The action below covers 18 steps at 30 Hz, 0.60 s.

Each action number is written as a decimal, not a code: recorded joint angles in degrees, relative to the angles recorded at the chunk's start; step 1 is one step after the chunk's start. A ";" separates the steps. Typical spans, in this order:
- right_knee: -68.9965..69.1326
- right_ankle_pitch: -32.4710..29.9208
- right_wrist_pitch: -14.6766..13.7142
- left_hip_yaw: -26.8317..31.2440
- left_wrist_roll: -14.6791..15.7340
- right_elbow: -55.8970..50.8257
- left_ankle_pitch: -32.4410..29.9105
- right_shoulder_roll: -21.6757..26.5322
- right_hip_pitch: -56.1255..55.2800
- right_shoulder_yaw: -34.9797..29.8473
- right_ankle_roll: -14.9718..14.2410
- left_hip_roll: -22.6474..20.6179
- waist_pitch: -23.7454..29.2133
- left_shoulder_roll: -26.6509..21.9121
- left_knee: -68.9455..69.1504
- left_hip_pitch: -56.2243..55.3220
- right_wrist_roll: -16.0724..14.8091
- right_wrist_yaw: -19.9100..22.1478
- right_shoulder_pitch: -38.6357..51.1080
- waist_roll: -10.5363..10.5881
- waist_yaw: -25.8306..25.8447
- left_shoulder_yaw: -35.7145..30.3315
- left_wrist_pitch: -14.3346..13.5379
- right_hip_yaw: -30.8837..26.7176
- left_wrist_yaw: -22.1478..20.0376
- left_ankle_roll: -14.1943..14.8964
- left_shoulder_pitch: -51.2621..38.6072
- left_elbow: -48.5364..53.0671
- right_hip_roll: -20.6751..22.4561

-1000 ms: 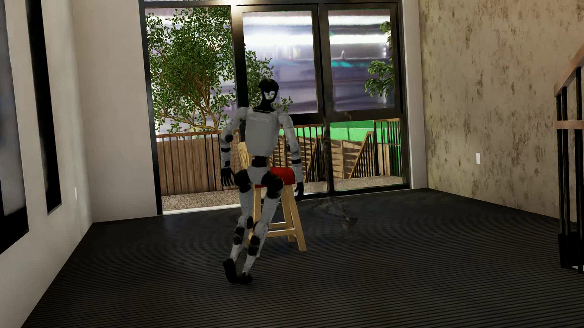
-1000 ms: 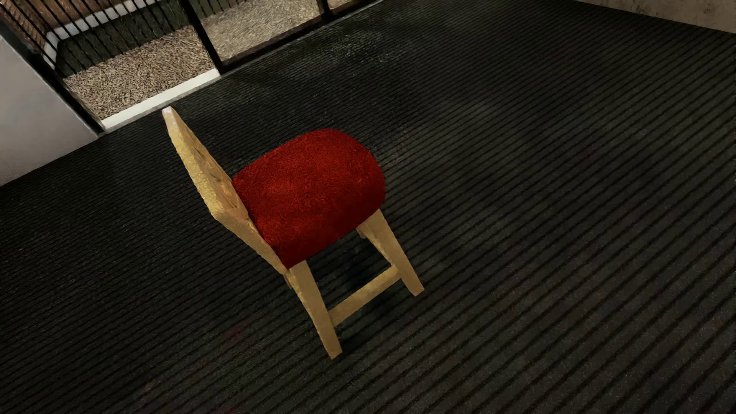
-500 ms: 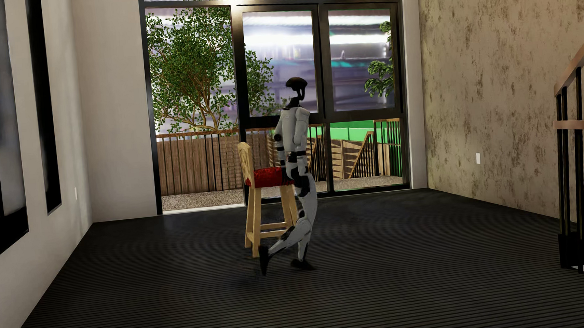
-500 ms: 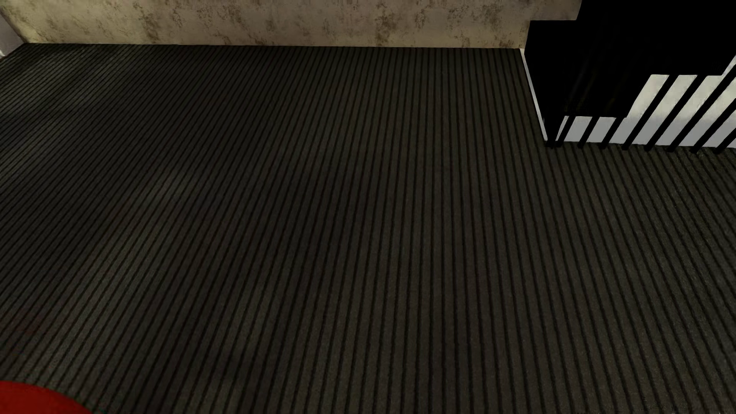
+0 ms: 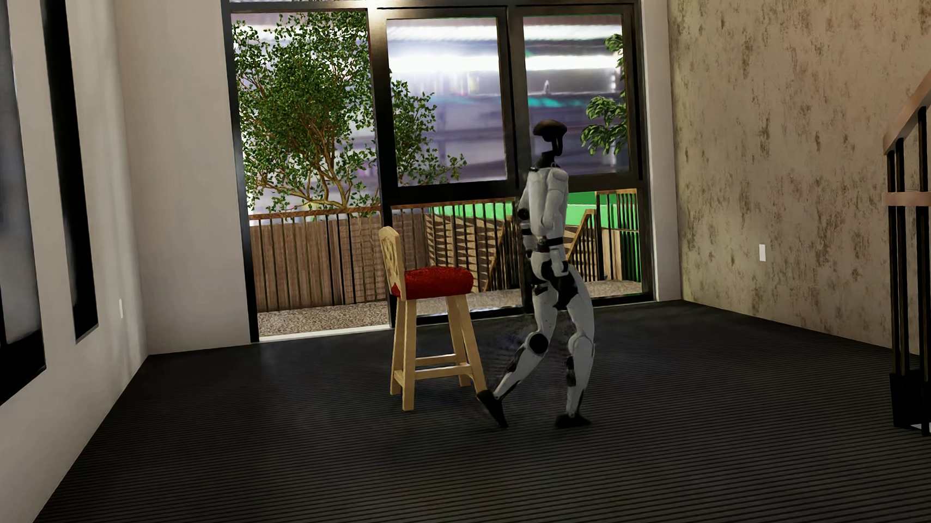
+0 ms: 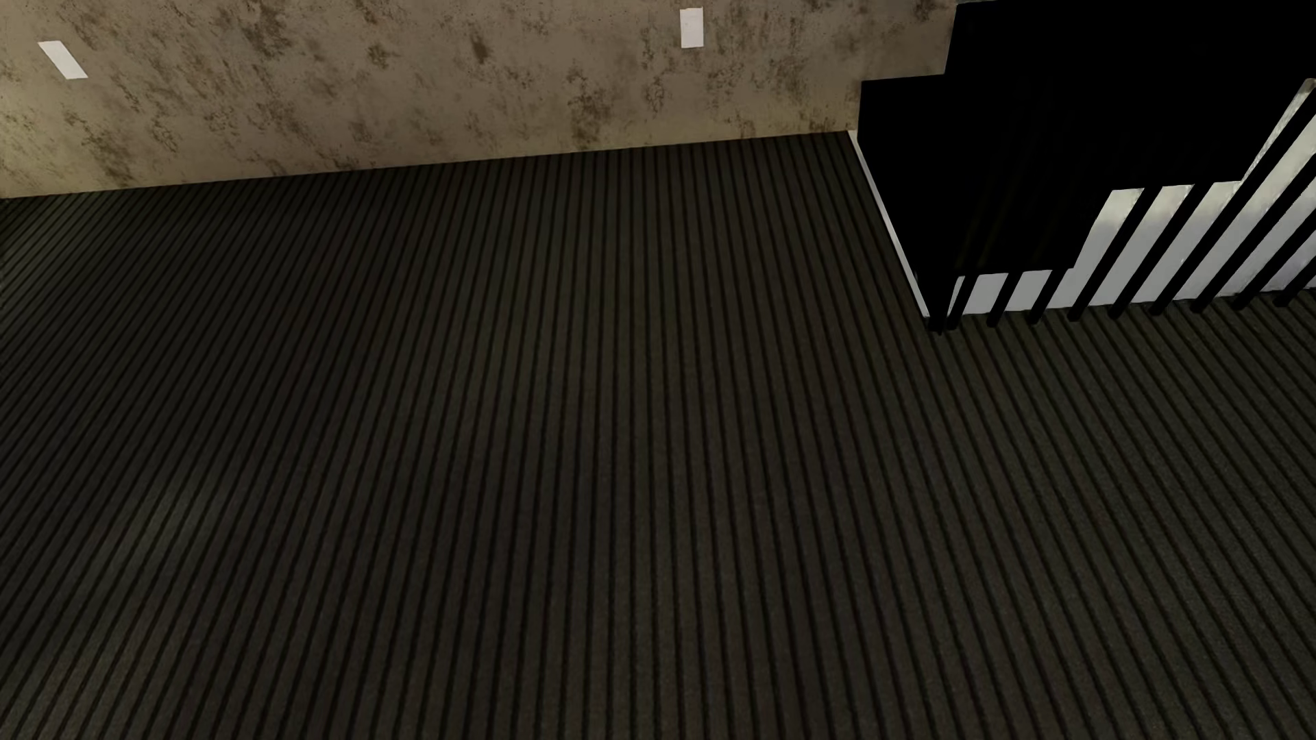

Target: Circle fabric stool

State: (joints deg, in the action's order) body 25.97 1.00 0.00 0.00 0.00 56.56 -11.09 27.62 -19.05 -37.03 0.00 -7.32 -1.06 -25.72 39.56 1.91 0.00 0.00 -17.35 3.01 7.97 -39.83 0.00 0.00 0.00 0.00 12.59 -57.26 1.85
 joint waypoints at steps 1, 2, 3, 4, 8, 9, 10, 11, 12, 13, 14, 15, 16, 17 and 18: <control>-1.23 2.98 0.00 0.00 0.00 -1.93 -4.98 0.96 7.41 -0.18 0.00 1.06 2.63 -0.95 9.32 -2.00 0.00 0.00 -1.33 -0.55 -0.18 -0.87 0.00 0.00 0.00 0.00 1.55 0.62 0.61; -2.74 5.27 0.00 0.00 0.00 -3.11 -8.53 1.90 14.21 -0.35 0.00 2.06 5.01 -1.51 16.49 -4.22 0.00 0.00 -2.22 -0.84 -1.62 -1.00 0.00 0.00 0.00 0.00 2.40 1.50 1.61; -4.07 7.47 0.00 0.00 0.00 -2.82 -9.85 2.52 19.54 -0.04 0.00 2.24 6.57 -1.68 20.25 -6.84 0.00 0.00 -2.43 -1.47 -3.99 -0.42 0.00 0.00 0.00 0.00 2.78 2.18 2.07; -4.72 4.70 0.00 0.00 0.00 -2.17 -9.46 3.04 24.45 0.60 0.00 1.54 7.81 -1.84 19.46 -8.88 0.00 0.00 -2.53 -2.57 -6.63 0.75 0.00 0.00 0.00 0.00 3.23 3.25 1.77; -11.98 8.50 0.00 0.00 0.00 -3.31 -2.12 4.98 37.31 5.63 0.00 -2.53 8.86 -2.57 -12.68 -13.31 0.00 0.00 -1.28 -5.37 -13.31 5.77 0.00 0.00 0.00 0.00 4.11 8.43 2.16; -11.80 9.35 0.00 0.00 0.00 -3.81 8.85 5.47 39.15 7.01 0.00 -3.85 8.81 -2.21 -21.46 -12.18 0.00 0.00 -0.43 -5.28 -13.91 5.57 0.00 0.00 0.00 0.00 3.72 8.06 2.80; -11.43 8.98 0.00 0.00 0.00 -4.14 10.10 5.78 40.87 8.13 0.00 -4.74 8.62 -1.87 -21.52 -10.24 0.00 0.00 0.68 -4.77 -14.01 4.71 0.00 0.00 0.00 0.00 3.45 7.27 3.95; -11.20 6.45 0.00 0.00 0.00 -4.51 11.59 5.71 42.28 9.43 0.00 -4.54 8.24 -1.64 -17.49 -9.84 0.00 0.00 1.64 -4.40 -14.02 3.67 0.00 0.00 0.00 0.00 3.53 6.36 4.74; -5.98 12.40 0.00 0.00 0.00 -5.29 3.61 5.25 43.47 11.42 0.00 -3.84 7.85 -1.65 -28.50 -11.05 0.00 0.00 1.88 -4.44 -14.55 2.32 0.00 0.00 0.00 0.00 3.79 5.35 4.36; -2.89 13.27 0.00 0.00 0.00 -6.13 1.22 4.29 43.64 12.86 0.00 -3.74 7.13 -1.77 -26.23 -12.02 0.00 0.00 1.82 -5.34 -14.87 1.33 0.00 0.00 0.00 0.00 4.40 4.27 3.01; 2.68 9.36 0.00 0.00 0.00 -6.47 -7.56 2.87 41.58 13.22 0.00 -3.52 6.02 -2.10 -21.95 -14.63 0.00 0.00 1.80 -6.69 -14.40 -0.16 0.00 0.00 0.00 0.00 4.73 2.72 1.23; 11.25 3.62 0.00 0.00 0.00 -6.78 -17.96 1.55 39.04 12.78 0.00 -4.20 5.69 -2.70 -17.79 -15.67 0.00 0.00 1.26 -7.59 -13.81 -2.03 0.00 0.00 0.00 0.00 4.41 1.13 -1.61; 21.86 -2.06 0.00 0.00 0.00 -6.76 -16.83 0.40 34.36 11.43 0.00 -5.99 5.66 -3.19 -16.31 -14.34 0.00 0.00 0.85 -8.09 -13.69 -3.23 0.00 0.00 0.00 0.00 3.51 0.05 -4.83; 33.00 -4.21 0.00 0.00 0.00 -6.13 -12.50 -0.42 27.00 8.67 0.00 -6.99 5.58 -3.54 -16.44 -12.57 0.00 0.00 1.17 -8.39 -14.42 -3.42 0.00 0.00 0.00 0.00 2.35 -0.25 -7.14; 42.02 -0.73 0.00 0.00 0.00 -5.41 -6.59 -1.02 19.21 5.58 0.00 -7.22 5.29 -3.75 -16.82 -11.29 0.00 0.00 1.79 -8.32 -14.77 -2.18 0.00 0.00 0.00 0.00 1.15 -0.02 -7.71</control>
State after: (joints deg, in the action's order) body 67.99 0.26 0.00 0.00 0.00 51.15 -17.68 26.60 0.16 -31.45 0.00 -14.54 4.22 -29.46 22.74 -9.38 0.00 0.00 -15.56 -5.31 -6.80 -42.01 0.00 0.00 0.00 0.00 13.75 -57.27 -5.86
